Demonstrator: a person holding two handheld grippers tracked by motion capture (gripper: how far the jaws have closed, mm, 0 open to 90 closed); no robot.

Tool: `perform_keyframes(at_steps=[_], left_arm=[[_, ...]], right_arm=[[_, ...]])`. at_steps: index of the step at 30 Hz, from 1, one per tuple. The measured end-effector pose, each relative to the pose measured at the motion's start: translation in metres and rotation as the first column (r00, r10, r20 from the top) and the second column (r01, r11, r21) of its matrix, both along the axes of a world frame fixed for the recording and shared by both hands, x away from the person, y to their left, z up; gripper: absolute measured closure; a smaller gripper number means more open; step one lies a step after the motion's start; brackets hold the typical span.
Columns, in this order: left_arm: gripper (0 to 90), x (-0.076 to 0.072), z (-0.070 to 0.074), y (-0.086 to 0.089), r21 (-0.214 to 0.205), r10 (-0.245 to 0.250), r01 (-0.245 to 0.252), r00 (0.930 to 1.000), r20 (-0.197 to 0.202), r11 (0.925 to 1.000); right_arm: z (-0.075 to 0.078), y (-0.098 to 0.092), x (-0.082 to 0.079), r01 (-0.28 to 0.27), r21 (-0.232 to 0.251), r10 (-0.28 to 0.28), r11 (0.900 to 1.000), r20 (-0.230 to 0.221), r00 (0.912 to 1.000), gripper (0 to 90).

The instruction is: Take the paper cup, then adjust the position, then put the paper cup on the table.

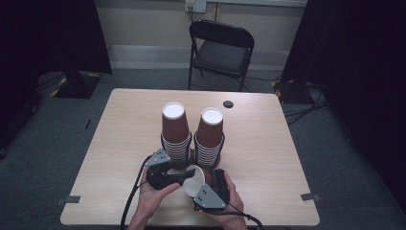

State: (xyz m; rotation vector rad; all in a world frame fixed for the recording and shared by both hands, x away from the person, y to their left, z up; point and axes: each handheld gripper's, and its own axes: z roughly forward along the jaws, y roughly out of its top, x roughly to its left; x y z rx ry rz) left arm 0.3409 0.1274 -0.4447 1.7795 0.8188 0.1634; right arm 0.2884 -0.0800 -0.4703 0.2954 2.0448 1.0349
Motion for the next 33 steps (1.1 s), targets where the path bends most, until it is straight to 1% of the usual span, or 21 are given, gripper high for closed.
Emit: perform_keyframes(at_steps=[2,3,4,5,6,8,9,11,13,14,17,18,20,21,23,26,28,30,31,32,33], left_arm=[[37.0,0.000,0.000,0.002,0.011,0.009,-0.009,0.9999,0.009,0.9999],[33.0,-0.001,0.001,0.002,0.018,0.039,-0.039,0.9991,0.014,0.9991],[29.8,-0.003,0.001,0.003,0.048,0.070,-0.071,0.9973,0.023,0.9963],[27.8,-0.003,0.001,0.004,0.048,0.077,-0.078,0.9966,0.030,0.9957],[25.8,-0.004,0.001,0.006,0.029,0.073,-0.074,0.9970,0.026,0.9968],[25.6,-0.006,0.001,0.008,0.042,0.089,-0.091,0.9951,0.042,0.9950],[24.4,-0.006,0.001,0.009,0.040,0.096,-0.098,0.9939,0.053,0.9943],[22.9,-0.006,0.000,0.011,0.011,0.095,-0.096,0.9941,0.053,0.9954],[21.7,-0.006,-0.001,0.012,0.011,0.104,-0.105,0.9921,0.070,0.9944],[21.0,-0.007,-0.001,0.012,0.014,0.106,-0.108,0.9915,0.075,0.9941],[18.9,-0.009,-0.004,0.014,0.010,0.115,-0.116,0.9895,0.087,0.9932],[17.6,-0.009,-0.005,0.015,0.006,0.117,-0.119,0.9889,0.090,0.9929],[16.5,-0.010,-0.007,0.017,0.011,0.120,-0.121,0.9886,0.091,0.9925],[16.0,-0.011,-0.009,0.018,0.003,0.127,-0.128,0.9878,0.090,0.9918],[15.9,-0.012,-0.011,0.022,0.029,0.138,-0.142,0.9850,0.104,0.9895],[15.7,-0.013,-0.016,0.030,0.029,0.158,-0.162,0.9816,0.108,0.9865],[15.7,-0.014,-0.020,0.035,0.034,0.148,-0.153,0.9821,0.117,0.9877],[15.7,-0.016,-0.025,0.040,0.026,0.158,-0.161,0.9813,0.111,0.9865],[15.7,-0.017,-0.028,0.043,0.030,0.167,-0.171,0.9794,0.114,0.9847],[15.7,-0.018,-0.030,0.045,0.030,0.186,-0.190,0.9757,0.117,0.9813],[15.7,-0.019,-0.032,0.047,0.041,0.206,-0.212,0.9707,0.124,0.9764]], right_arm=[[0.000,-0.003,0.002,0.010,0.021,-0.009,0.9997,-0.017,0.9998,9.1],[0.000,-0.005,0.003,0.018,0.035,-0.017,0.9992,-0.027,0.9995,9.1],[0.000,-0.008,0.005,0.026,0.045,-0.024,0.9986,-0.039,0.9989,9.1],[0.000,-0.011,0.006,0.034,0.057,-0.031,0.9978,-0.051,0.9982,9.1],[0.000,-0.013,0.008,0.042,0.065,-0.038,0.9970,-0.067,0.9971,9.1],[0.000,-0.020,0.013,0.058,0.082,-0.051,0.9950,-0.089,0.9947,9.1],[0.001,-0.023,0.015,0.070,0.103,-0.059,0.9922,-0.103,0.9929,9.1],[0.002,-0.030,0.018,0.087,0.133,-0.070,0.9872,-0.126,0.9895,9.1],[0.003,-0.035,0.019,0.099,0.154,-0.078,0.9830,-0.138,0.9873,9.1],[0.004,-0.038,0.020,0.105,0.174,-0.080,0.9791,-0.148,0.9858,9.2],[0.005,-0.044,0.021,0.120,0.210,-0.086,0.9703,-0.165,0.9825,9.1],[0.006,-0.047,0.022,0.128,0.229,-0.087,0.9651,-0.179,0.9799,9.1],[0.007,-0.051,0.024,0.139,0.251,-0.092,0.9579,-0.190,0.9775,9.1],[0.008,-0.053,0.025,0.145,0.261,-0.095,0.9544,-0.196,0.9759,9.2],[0.008,-0.058,0.027,0.157,0.286,-0.097,0.9451,-0.215,0.9718,9.1],[0.009,-0.066,0.032,0.168,0.321,-0.097,0.9321,-0.226,0.9692,9.1],[0.010,-0.069,0.033,0.171,0.341,-0.093,0.9244,-0.233,0.9680,9.1],[0.013,-0.073,0.035,0.188,0.353,-0.109,0.9165,-0.233,0.9665,9.1],[0.013,-0.074,0.036,0.187,0.358,-0.109,0.9149,-0.229,0.9674,9.1],[0.015,-0.076,0.036,0.192,0.368,-0.110,0.9099,-0.233,0.9664,9.1],[0.016,-0.078,0.038,0.197,0.374,-0.112,0.9063,-0.238,0.9649,9.1]])
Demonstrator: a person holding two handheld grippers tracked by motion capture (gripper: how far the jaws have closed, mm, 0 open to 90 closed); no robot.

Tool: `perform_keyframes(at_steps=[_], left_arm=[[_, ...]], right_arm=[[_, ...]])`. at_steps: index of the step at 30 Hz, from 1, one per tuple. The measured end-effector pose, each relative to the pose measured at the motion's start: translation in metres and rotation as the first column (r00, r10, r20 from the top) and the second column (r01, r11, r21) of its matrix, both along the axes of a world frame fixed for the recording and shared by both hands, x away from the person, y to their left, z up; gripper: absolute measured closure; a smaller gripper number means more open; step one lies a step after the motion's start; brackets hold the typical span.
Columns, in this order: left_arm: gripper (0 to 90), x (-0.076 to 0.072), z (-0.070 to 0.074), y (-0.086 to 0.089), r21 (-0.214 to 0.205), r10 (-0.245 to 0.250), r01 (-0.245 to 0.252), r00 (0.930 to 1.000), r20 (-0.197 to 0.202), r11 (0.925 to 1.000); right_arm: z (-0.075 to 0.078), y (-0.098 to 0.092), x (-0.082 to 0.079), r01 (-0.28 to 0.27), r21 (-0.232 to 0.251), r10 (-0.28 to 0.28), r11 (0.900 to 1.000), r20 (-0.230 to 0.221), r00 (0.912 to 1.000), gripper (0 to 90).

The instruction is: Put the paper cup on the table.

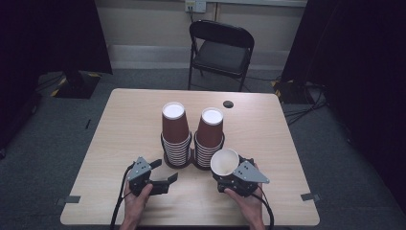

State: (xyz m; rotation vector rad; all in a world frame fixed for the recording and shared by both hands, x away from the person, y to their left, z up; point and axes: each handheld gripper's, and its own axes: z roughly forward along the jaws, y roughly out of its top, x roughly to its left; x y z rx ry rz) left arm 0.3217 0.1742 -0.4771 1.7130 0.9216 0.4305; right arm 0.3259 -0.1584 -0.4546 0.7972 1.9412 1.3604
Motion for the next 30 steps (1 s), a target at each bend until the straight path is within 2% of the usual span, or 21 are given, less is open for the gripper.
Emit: perform_keyframes(at_steps=[3,4,8,12,14,16,19,23,26,28,30], left_arm=[[15.7,-0.004,-0.006,0.004,0.025,0.038,-0.039,0.9990,0.023,0.9989],[15.9,-0.006,-0.008,0.005,0.031,0.057,-0.059,0.9973,0.045,0.9978],[16.7,-0.008,-0.014,0.011,0.027,0.091,-0.093,0.9936,0.067,0.9953],[16.7,-0.008,-0.016,0.015,0.030,0.102,-0.105,0.9924,0.069,0.9940],[16.6,-0.008,-0.016,0.016,0.030,0.088,-0.089,0.9948,0.053,0.9956],[16.0,-0.009,-0.018,0.014,0.049,0.095,-0.098,0.9936,0.061,0.9940],[15.9,-0.010,-0.018,0.013,0.048,0.092,-0.096,0.9929,0.075,0.9942],[15.9,-0.009,-0.018,0.013,0.034,0.064,-0.067,0.9946,0.082,0.9972],[15.9,-0.008,-0.018,0.012,0.039,0.093,-0.096,0.9923,0.083,0.9946],[15.8,-0.009,-0.018,0.012,0.035,0.102,-0.105,0.9903,0.095,0.9938],[15.8,-0.011,-0.018,0.012,0.036,0.125,-0.130,0.9855,0.115,0.9909]], right_arm=[[0.003,-0.007,0.005,0.005,0.034,-0.004,0.9994,-0.022,0.9998,9.2],[0.004,-0.009,0.006,0.007,0.038,-0.006,0.9993,-0.035,0.9994,9.3],[0.009,-0.018,0.013,0.017,0.065,-0.014,0.9977,-0.053,0.9985,9.3],[0.014,-0.028,0.019,0.053,0.083,-0.049,0.9951,-0.046,0.9977,9.3],[0.013,-0.031,0.022,0.068,0.094,-0.064,0.9933,-0.045,0.9970,9.3],[0.011,-0.034,0.024,0.084,0.089,-0.080,0.9924,-0.047,0.9957,9.3],[0.009,-0.037,0.031,0.103,0.094,-0.098,0.9903,-0.051,0.9939,9.3],[0.007,-0.042,0.042,0.121,0.143,-0.113,0.9823,-0.067,0.9913,9.4],[0.008,-0.046,0.050,0.128,0.154,-0.116,0.9798,-0.083,0.9898,9.4],[0.010,-0.048,0.056,0.136,0.154,-0.125,0.9787,-0.081,0.9889,9.3],[0.012,-0.050,0.062,0.139,0.171,-0.128,0.9754,-0.073,0.9891,9.3]])
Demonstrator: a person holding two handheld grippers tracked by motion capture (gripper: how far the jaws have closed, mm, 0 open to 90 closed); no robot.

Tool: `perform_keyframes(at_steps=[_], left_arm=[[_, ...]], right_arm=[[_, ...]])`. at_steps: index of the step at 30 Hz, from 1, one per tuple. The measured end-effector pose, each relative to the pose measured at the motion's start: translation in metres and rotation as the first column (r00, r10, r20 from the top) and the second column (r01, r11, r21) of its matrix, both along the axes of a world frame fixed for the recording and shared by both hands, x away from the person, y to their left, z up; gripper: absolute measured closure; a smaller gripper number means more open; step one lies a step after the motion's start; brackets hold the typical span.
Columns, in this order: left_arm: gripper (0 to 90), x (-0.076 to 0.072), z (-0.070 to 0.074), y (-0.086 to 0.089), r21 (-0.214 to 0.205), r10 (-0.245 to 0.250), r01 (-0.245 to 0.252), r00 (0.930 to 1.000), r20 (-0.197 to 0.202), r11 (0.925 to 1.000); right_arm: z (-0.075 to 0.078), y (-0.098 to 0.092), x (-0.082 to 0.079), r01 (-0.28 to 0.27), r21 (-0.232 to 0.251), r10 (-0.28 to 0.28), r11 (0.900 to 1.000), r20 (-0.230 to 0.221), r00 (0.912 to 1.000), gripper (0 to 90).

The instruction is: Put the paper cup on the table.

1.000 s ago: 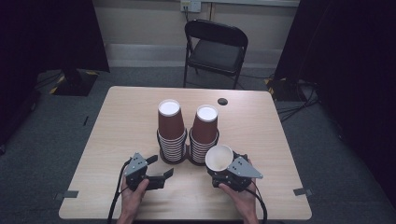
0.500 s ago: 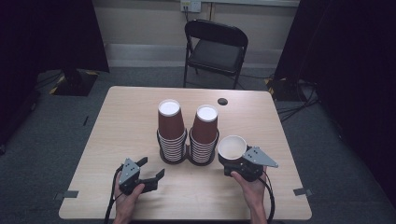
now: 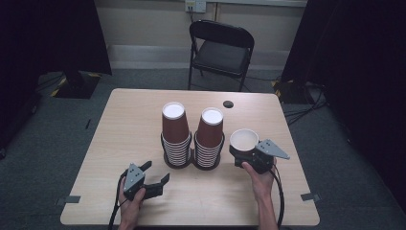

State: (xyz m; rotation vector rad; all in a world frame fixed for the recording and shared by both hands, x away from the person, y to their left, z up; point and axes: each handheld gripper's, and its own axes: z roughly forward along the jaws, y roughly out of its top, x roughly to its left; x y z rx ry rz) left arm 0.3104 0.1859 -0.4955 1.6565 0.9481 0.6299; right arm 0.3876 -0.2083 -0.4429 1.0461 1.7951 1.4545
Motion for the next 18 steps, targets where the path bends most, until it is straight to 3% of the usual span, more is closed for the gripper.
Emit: perform_keyframes(at_steps=[6,9,14,18], left_arm=[[15.8,-0.005,-0.001,-0.001,-0.006,0.022,-0.021,0.9987,0.046,0.9998],[15.8,-0.005,-0.001,0.000,-0.012,0.025,-0.024,0.9987,0.046,0.9996],[15.9,-0.004,-0.001,0.007,-0.073,0.036,-0.033,0.9987,0.036,0.9968],[15.8,-0.005,-0.001,0.003,-0.041,0.042,-0.040,0.9981,0.045,0.9984]], right_arm=[[0.003,-0.002,0.018,0.035,0.002,-0.035,0.9994,0.013,0.9993,9.3],[0.001,-0.002,0.028,0.051,0.000,-0.051,0.9987,0.014,0.9986,9.2],[-0.001,-0.006,0.043,0.062,0.040,-0.063,0.9973,0.034,0.9974,9.3],[-0.007,-0.005,0.055,0.059,0.014,-0.059,0.9981,0.002,0.9982,9.3]])
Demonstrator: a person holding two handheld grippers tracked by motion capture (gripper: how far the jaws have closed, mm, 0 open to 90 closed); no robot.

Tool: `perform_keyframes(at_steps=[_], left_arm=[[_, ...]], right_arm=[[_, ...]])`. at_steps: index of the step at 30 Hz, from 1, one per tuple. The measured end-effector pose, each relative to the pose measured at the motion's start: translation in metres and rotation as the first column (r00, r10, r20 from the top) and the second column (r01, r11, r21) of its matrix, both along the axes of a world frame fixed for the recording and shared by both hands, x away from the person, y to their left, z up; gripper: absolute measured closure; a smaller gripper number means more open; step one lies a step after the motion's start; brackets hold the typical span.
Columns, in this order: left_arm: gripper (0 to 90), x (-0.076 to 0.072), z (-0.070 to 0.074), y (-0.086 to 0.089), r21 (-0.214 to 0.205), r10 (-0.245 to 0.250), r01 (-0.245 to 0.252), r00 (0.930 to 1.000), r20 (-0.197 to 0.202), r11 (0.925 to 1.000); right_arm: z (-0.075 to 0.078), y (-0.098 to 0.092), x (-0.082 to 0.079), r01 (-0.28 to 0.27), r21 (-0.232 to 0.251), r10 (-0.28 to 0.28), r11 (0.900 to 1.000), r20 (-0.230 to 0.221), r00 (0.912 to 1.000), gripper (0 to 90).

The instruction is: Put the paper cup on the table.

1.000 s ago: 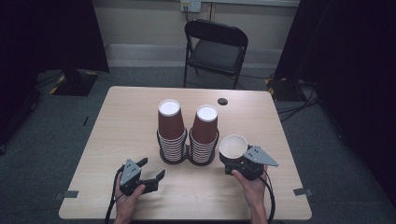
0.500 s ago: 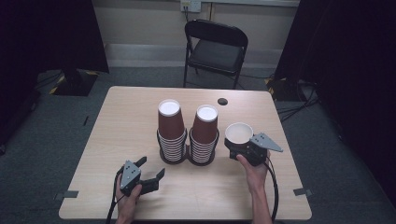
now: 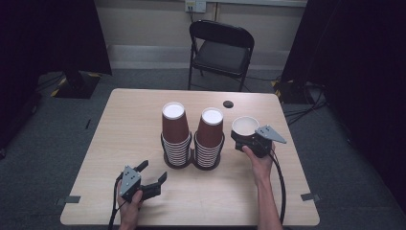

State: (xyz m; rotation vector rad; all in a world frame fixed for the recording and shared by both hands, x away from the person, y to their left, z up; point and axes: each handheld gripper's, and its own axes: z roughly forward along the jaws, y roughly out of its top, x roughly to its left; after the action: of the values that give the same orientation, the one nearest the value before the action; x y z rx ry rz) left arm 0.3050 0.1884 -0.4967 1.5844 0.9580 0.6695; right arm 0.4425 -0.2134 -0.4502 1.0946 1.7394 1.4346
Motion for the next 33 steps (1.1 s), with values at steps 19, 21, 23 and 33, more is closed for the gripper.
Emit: perform_keyframes(at_steps=[19,21,23,33], left_arm=[[16.1,-0.001,0.000,-0.002,0.030,0.009,-0.009,0.9999,0.009,0.9995],[16.1,-0.001,0.000,-0.002,0.032,0.007,-0.008,0.9999,0.009,0.9995],[16.1,-0.001,0.000,-0.003,0.037,0.008,-0.008,0.9999,0.009,0.9993],[16.1,0.000,0.001,-0.003,0.041,0.010,-0.011,0.9999,0.003,0.9991]], right_arm=[[-0.030,0.006,0.019,0.038,-0.008,-0.038,0.9993,-0.062,0.9973,8.5],[-0.032,0.007,0.019,0.042,-0.004,-0.042,0.9991,-0.069,0.9968,8.5],[-0.035,0.009,0.019,0.041,-0.006,-0.042,0.9991,-0.074,0.9964,9.5],[-0.039,0.001,0.010,0.034,-0.050,-0.040,0.9981,-0.122,0.9917,11.8]])
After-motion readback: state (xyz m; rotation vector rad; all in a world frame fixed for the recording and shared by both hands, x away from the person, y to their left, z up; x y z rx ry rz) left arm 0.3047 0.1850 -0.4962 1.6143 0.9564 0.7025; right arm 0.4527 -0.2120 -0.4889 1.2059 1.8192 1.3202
